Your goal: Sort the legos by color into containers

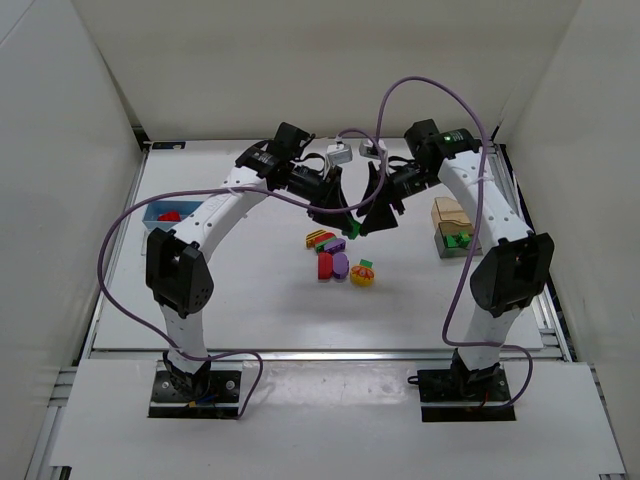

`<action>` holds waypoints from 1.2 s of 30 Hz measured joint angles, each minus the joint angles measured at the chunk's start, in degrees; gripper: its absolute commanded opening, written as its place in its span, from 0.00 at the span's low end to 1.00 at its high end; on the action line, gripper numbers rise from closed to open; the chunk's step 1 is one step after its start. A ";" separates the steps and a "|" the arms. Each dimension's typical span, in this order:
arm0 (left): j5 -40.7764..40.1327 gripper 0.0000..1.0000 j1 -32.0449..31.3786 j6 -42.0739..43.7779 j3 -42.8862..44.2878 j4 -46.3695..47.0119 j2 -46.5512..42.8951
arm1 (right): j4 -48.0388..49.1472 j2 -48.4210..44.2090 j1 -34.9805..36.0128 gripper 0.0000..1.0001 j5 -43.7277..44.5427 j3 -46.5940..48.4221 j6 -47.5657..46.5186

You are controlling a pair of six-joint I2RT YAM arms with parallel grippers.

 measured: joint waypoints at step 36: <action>-3.87 0.56 -0.11 1.22 0.79 -0.17 0.00 | -0.46 1.20 1.73 0.01 3.45 -0.20 -1.84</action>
